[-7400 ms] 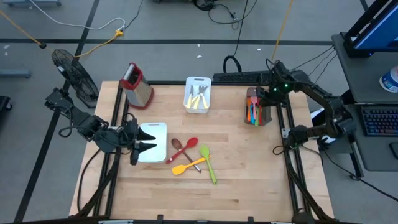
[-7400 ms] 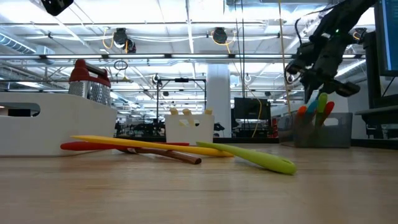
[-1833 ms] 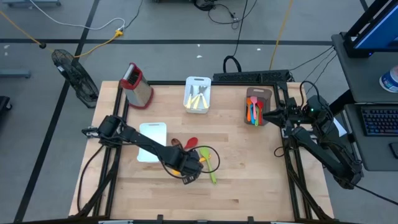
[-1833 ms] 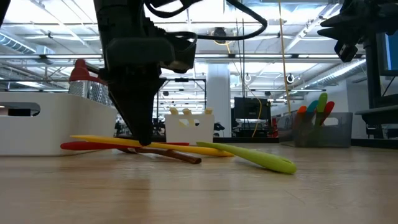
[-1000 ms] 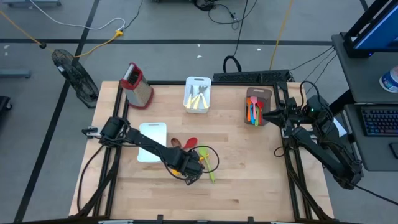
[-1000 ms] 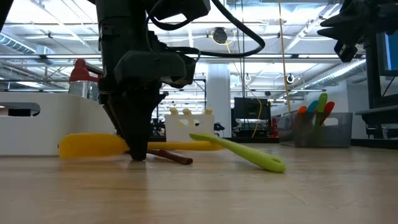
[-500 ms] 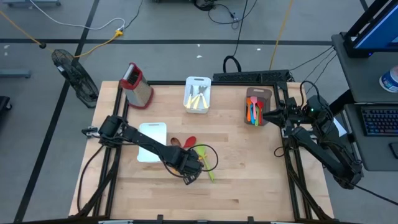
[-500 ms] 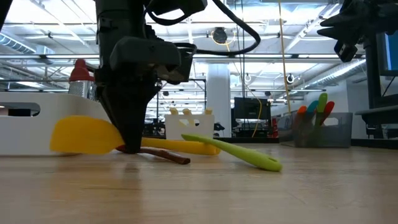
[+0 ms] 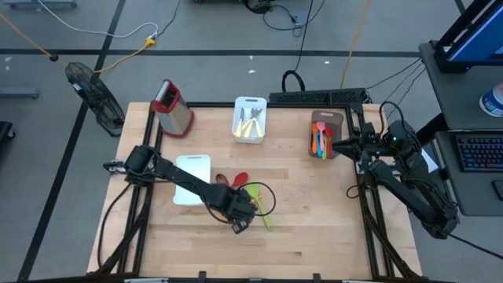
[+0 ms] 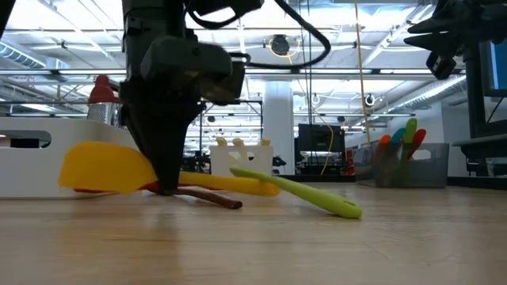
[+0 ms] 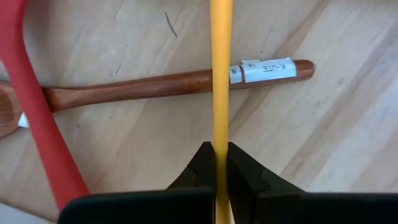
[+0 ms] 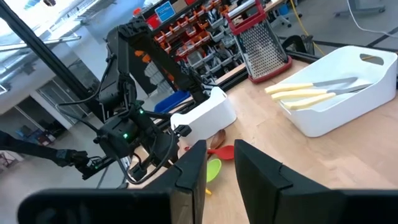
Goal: Pick & Place Kitchen Items
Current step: Put the yellow spatula into the black bin
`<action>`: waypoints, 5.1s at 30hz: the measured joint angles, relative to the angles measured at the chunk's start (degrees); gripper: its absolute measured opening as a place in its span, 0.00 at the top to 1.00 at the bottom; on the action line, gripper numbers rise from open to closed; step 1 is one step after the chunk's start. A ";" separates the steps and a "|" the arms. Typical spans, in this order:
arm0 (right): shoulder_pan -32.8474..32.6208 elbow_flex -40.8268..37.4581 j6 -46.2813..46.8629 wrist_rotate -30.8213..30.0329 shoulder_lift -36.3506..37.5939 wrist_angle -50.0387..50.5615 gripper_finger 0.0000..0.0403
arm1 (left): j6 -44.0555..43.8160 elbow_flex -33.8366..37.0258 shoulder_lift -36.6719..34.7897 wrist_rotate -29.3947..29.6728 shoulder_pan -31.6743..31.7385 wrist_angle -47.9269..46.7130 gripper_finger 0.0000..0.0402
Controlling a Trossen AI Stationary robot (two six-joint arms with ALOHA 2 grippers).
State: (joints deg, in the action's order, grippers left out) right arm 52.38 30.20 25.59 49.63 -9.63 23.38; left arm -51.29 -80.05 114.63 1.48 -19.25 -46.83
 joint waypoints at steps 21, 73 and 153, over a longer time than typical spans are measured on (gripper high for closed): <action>0.01 0.00 2.46 0.09 0.00 0.00 0.82 | -4.75 -0.13 -4.56 4.00 0.63 -5.58 0.99; 0.00 0.00 2.03 0.04 0.00 0.00 0.82 | -11.09 -0.15 -13.65 -12.04 7.39 -27.10 0.99; -30.02 14.17 -50.96 -24.06 -36.32 -7.91 0.58 | -38.55 -0.20 -13.21 -31.48 25.11 50.98 0.99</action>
State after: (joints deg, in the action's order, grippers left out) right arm 22.36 44.37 -25.37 25.56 -45.95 15.47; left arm -89.84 -80.25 101.43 -30.00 5.87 4.15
